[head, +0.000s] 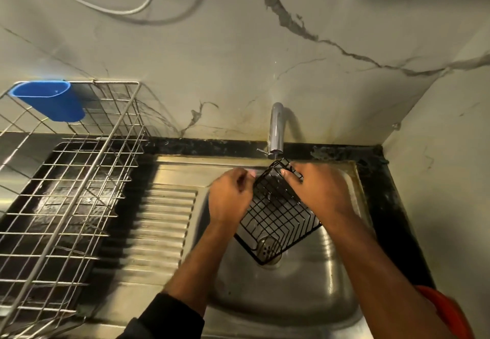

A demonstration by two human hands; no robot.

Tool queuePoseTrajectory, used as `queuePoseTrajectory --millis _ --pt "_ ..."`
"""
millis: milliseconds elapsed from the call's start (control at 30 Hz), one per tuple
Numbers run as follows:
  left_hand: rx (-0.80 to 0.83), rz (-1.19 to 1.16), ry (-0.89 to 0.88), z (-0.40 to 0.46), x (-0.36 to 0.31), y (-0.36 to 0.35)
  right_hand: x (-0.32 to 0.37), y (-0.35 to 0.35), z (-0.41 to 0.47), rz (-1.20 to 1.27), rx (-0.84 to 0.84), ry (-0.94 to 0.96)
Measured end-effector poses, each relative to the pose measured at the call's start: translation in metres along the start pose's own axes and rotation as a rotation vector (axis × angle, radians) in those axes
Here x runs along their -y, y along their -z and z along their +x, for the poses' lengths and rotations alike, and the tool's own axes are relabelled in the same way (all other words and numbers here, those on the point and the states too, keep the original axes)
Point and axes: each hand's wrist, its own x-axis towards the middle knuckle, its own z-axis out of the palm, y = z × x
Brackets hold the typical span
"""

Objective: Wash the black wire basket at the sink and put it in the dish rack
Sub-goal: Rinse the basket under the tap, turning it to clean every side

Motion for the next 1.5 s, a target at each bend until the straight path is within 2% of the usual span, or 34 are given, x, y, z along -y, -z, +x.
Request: queuePoseTrajectory --millis 67,133,333,600,833,1100,1300,1500 --pt "0.139 -0.026 -0.205 0.002 0.0 -0.002 0.005 0.002 0.004 -0.037 0.02 0.0" --pt "0.262 -0.112 -0.254 0.006 0.0 -0.008 0.009 0.005 0.008 -0.042 0.034 0.004" --pt "0.285 0.003 -0.17 0.023 -0.003 -0.032 0.015 0.013 0.014 -0.06 0.042 0.049" --pt "0.285 -0.23 -0.068 0.022 -0.02 -0.05 0.013 0.018 0.01 -0.028 0.026 0.031" --pt "0.296 -0.344 0.013 0.026 -0.027 -0.053 0.011 0.023 -0.003 0.026 -0.026 -0.034" --pt "0.342 -0.209 0.064 0.024 -0.023 -0.038 0.018 0.008 -0.015 0.206 0.023 -0.047" --pt "0.289 -0.036 -0.016 0.016 -0.025 -0.024 0.015 0.008 -0.024 0.232 0.015 -0.029" --pt "0.171 0.099 -0.014 -0.002 -0.02 -0.013 0.013 0.003 -0.025 0.232 0.021 0.039"
